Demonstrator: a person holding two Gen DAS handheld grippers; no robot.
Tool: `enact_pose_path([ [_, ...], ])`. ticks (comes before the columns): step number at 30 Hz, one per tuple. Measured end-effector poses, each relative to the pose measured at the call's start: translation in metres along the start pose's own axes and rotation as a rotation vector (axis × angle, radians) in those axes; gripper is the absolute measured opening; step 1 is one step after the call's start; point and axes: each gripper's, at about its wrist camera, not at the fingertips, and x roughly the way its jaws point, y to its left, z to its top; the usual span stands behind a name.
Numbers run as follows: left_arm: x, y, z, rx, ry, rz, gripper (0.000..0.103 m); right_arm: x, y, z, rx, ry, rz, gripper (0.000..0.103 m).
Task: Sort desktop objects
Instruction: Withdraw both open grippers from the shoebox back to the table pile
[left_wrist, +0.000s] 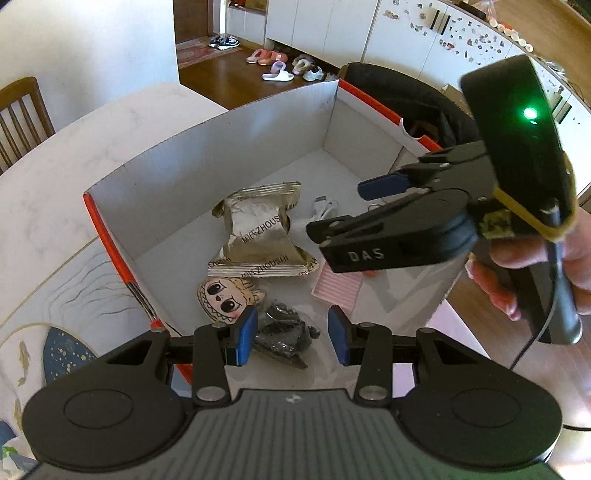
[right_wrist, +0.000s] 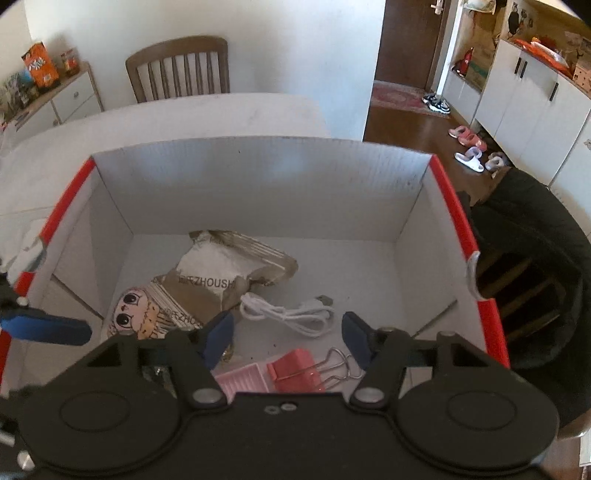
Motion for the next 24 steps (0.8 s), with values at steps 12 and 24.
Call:
enact_pose_path([
  [12, -0.028, 0.000, -0.005, -0.043, -0.090, -0.037, 0.041, -0.026, -0.001, -0.002, 0.007, -0.033, 0.057, 0.076],
  [24, -0.060, 0.006, -0.022, -0.076, -0.170, -0.075, 0.060, -0.064, 0.005, -0.003, 0.054, -0.110, 0.088, 0.082],
])
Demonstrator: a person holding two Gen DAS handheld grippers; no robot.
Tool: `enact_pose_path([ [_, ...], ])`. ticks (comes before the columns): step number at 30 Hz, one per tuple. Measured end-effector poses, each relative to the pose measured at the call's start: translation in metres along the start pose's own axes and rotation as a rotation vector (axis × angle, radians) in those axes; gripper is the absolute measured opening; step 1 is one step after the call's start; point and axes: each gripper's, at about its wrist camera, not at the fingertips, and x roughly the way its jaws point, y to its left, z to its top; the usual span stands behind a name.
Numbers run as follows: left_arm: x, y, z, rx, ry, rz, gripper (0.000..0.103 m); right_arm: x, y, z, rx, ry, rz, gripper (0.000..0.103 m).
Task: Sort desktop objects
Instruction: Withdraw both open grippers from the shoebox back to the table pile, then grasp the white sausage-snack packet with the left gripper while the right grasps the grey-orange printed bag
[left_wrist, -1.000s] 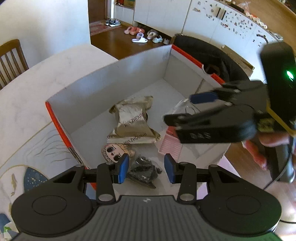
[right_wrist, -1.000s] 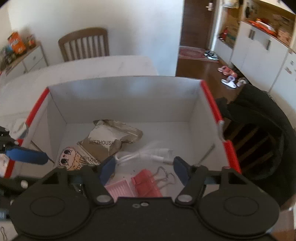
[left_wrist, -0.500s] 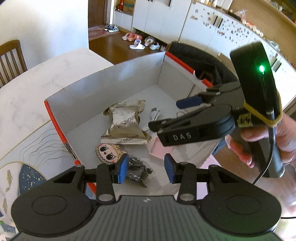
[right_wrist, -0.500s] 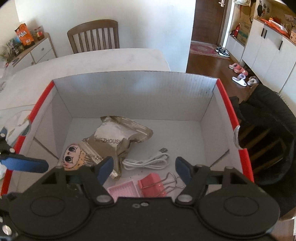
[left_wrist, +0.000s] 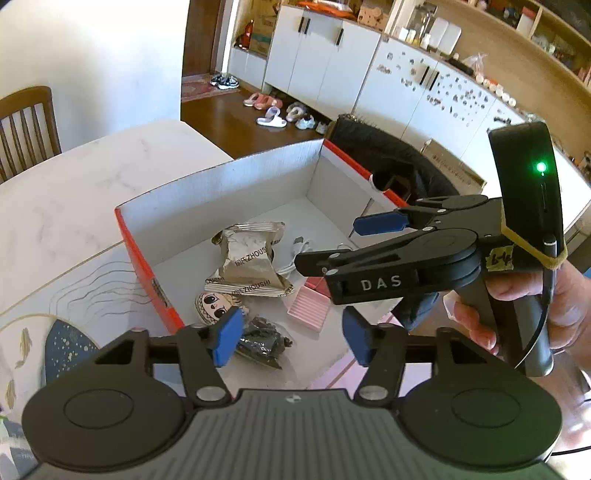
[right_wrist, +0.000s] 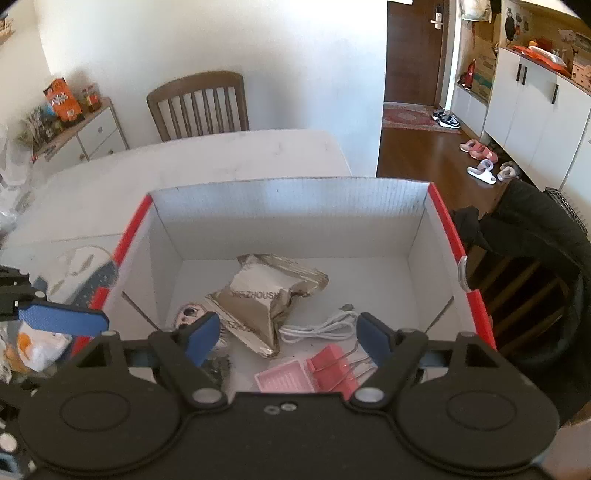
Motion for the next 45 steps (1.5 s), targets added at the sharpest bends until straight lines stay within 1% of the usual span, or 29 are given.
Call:
enact_pose_path([
  [6, -0.022, 0.008, -0.010, -0.004, -0.045, 0.003, 0.069, -0.013, 0.011, -0.003, 0.007, -0.026, 0.006, 0.083],
  [13, -0.047, 0.022, -0.024, -0.015, -0.083, 0.016, 0.071, -0.028, 0.030, -0.012, 0.022, -0.061, 0.016, 0.084],
  [15, -0.056, 0.027, -0.030, -0.015, -0.100, 0.026, 0.076, -0.033, 0.035, -0.015, 0.033, -0.069, 0.023, 0.086],
  [22, -0.084, 0.048, -0.049, -0.025, -0.147, 0.056, 0.077, -0.046, 0.060, -0.026, 0.039, -0.096, 0.041, 0.089],
  [27, -0.104, 0.066, -0.064, -0.041, -0.165, 0.068, 0.077, -0.057, 0.090, -0.034, 0.002, -0.136, 0.050, 0.092],
  [32, -0.125, 0.088, -0.081, -0.070, -0.180, 0.090, 0.077, -0.063, 0.120, -0.037, -0.006, -0.166, 0.074, 0.095],
  [34, -0.133, 0.096, -0.087, -0.074, -0.193, 0.102, 0.084, -0.064, 0.133, -0.039, -0.013, -0.170, 0.080, 0.097],
  [35, -0.137, 0.101, -0.091, -0.079, -0.198, 0.109, 0.086, -0.063, 0.139, -0.040, -0.019, -0.171, 0.082, 0.098],
  [40, -0.156, 0.124, -0.110, -0.093, -0.209, 0.126, 0.087, -0.064, 0.170, -0.046, -0.036, -0.185, 0.090, 0.100],
  [43, -0.166, 0.136, -0.122, -0.103, -0.215, 0.142, 0.095, -0.065, 0.191, -0.050, -0.043, -0.201, 0.091, 0.102],
  [44, -0.168, 0.139, -0.126, -0.103, -0.217, 0.146, 0.100, -0.065, 0.197, -0.052, -0.046, -0.205, 0.089, 0.102],
  [45, -0.172, 0.143, -0.130, -0.101, -0.220, 0.152, 0.102, -0.065, 0.203, -0.053, -0.050, -0.206, 0.089, 0.103],
])
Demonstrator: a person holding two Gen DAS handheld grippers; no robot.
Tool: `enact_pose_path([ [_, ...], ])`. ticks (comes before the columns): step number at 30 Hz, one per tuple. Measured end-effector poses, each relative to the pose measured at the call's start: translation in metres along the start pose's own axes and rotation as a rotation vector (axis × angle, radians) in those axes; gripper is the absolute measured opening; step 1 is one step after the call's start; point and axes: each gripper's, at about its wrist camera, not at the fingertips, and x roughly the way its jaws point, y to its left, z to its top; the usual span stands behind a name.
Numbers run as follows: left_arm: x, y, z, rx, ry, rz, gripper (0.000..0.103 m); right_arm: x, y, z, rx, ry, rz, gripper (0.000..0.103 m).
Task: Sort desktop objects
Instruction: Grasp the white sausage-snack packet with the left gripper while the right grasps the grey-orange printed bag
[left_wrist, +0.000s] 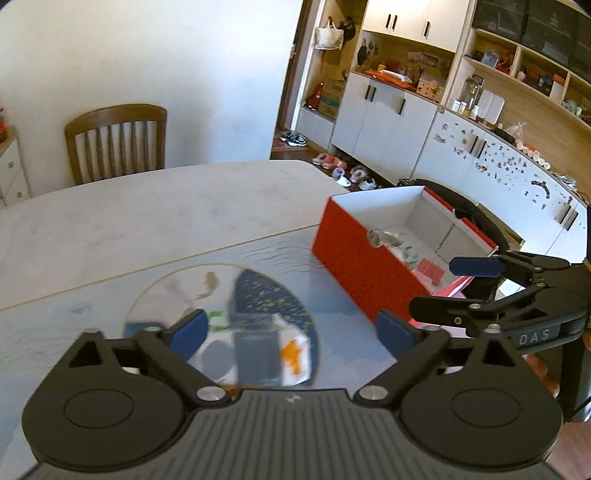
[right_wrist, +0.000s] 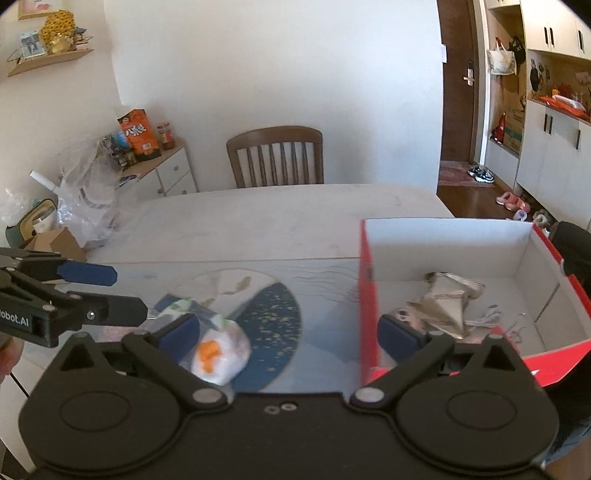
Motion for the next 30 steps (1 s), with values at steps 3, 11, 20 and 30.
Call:
enact_pose_path([
  [3, -0.010, 0.012, -0.009, 0.008, -0.009, 0.019, 0.103, 0.002, 0.018, -0.005, -0.011, -0.008, -0.004, 0.103],
  [11, -0.027, 0.044, -0.032, -0.013, -0.016, 0.027, 0.103, 0.010, 0.057, -0.014, -0.024, -0.004, -0.001, 0.103],
  [20, -0.039, 0.076, -0.065, -0.030, -0.031, 0.060, 0.103, 0.022, 0.082, -0.021, -0.024, 0.014, -0.007, 0.103],
  [30, -0.023, 0.098, -0.095, -0.019, 0.036, 0.089, 0.103, 0.046, 0.091, -0.035, -0.019, 0.066, -0.037, 0.103],
])
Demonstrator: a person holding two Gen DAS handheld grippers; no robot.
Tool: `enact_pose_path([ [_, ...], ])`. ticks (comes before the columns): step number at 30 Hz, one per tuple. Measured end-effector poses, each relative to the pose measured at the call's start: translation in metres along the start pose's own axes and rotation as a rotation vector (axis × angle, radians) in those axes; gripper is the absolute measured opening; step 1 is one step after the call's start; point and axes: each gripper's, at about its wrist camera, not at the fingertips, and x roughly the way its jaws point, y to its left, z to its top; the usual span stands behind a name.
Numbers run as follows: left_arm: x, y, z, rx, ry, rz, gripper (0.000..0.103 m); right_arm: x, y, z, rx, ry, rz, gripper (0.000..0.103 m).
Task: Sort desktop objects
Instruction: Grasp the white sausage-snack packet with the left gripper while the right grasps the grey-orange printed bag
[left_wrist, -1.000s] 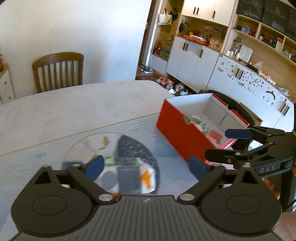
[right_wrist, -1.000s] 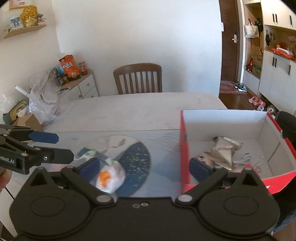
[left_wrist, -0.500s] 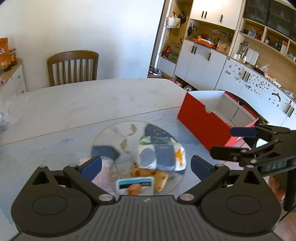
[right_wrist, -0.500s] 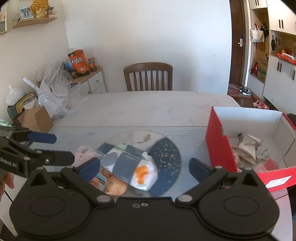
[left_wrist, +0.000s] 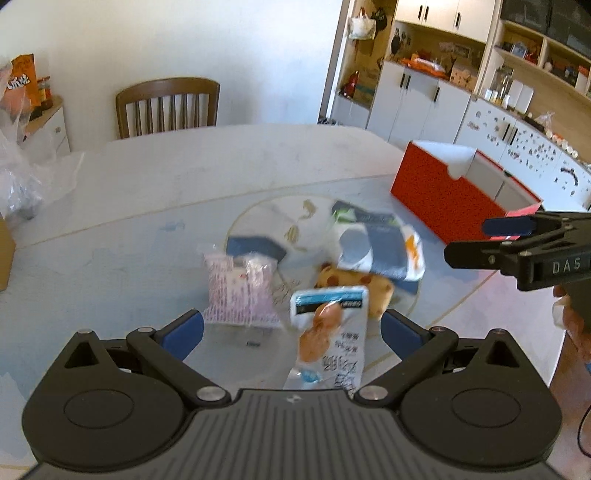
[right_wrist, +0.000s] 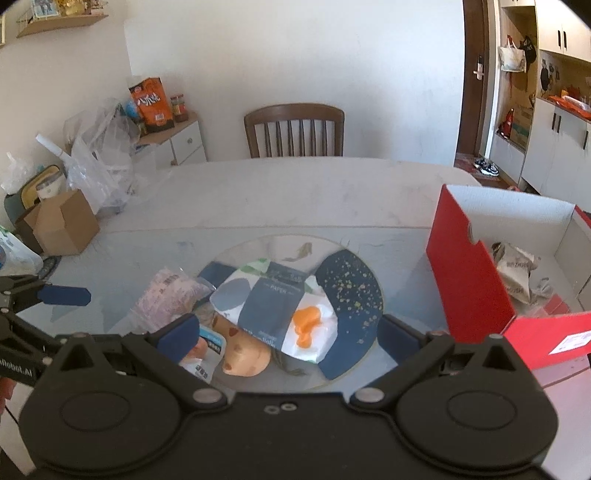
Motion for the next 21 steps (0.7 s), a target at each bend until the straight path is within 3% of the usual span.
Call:
enact_pose_path([
  [13, 0.044, -0.022, -0.019, 0.072, 0.086, -0.064, 0.103, 0.038, 0.000, 0.005, -0.008, 0.034, -0.023, 0.103],
  [21, 0.067, -0.030, -0.024, 0.049, 0.121, -0.032, 0.103, 0.064, 0.004, 0.016, -0.024, 0.040, 0.008, 0.103],
])
